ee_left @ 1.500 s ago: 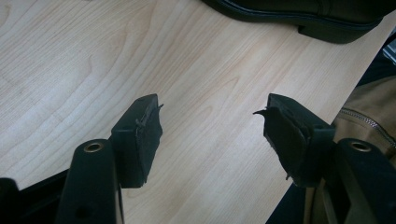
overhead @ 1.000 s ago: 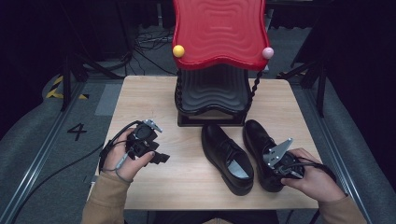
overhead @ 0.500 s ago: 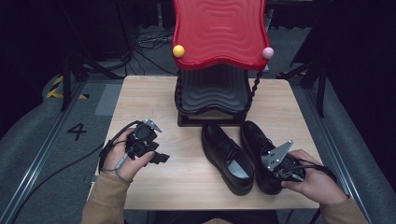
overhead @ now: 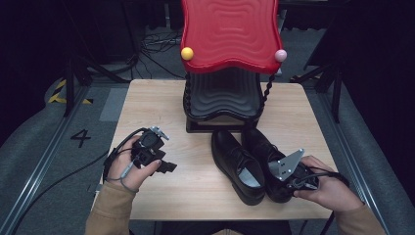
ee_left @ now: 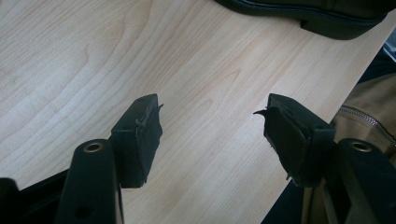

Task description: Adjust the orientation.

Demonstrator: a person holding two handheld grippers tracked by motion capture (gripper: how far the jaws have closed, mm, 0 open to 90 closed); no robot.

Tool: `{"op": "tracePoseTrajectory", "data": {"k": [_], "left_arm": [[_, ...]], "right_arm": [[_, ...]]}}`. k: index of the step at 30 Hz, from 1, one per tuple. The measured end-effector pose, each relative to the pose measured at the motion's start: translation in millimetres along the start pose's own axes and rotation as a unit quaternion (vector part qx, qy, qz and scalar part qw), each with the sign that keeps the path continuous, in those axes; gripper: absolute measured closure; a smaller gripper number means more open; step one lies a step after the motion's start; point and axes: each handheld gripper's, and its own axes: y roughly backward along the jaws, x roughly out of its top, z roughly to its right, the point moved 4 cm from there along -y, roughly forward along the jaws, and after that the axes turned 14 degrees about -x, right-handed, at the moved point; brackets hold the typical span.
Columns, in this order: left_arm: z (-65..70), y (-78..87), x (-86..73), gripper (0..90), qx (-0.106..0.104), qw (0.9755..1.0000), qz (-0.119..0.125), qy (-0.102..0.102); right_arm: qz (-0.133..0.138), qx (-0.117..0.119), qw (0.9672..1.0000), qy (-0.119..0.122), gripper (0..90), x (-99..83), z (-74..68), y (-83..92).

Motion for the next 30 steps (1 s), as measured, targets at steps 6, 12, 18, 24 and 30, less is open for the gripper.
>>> {"op": "tracePoseTrajectory", "data": {"k": [6,12,18,24,30], "left_arm": [[-1.6,0.9,-6.0,37.2,0.001,0.9999,0.001,0.010],[-0.1,1.7,-6.6,37.1,0.001,0.9999,0.002,0.012],[-0.7,1.8,-3.7,37.1,0.000,1.0000,0.004,0.005],[-0.9,-0.4,0.5,37.1,-0.004,1.0000,0.000,0.000],[-0.6,-1.4,4.3,37.1,-0.004,1.0000,-0.002,-0.003]], "right_arm": [[0.007,0.006,0.9997,0.022,74.5,-0.9,12.1,-15.4],[0.012,0.021,0.9996,0.012,74.6,-5.2,15.3,-18.1],[0.000,0.018,0.9998,-0.001,70.5,-6.4,13.1,-26.1],[0.009,-0.004,0.9999,-0.006,63.8,-8.2,12.6,-19.9],[0.023,-0.015,0.9992,-0.027,60.2,-10.1,11.2,-7.8]]}}
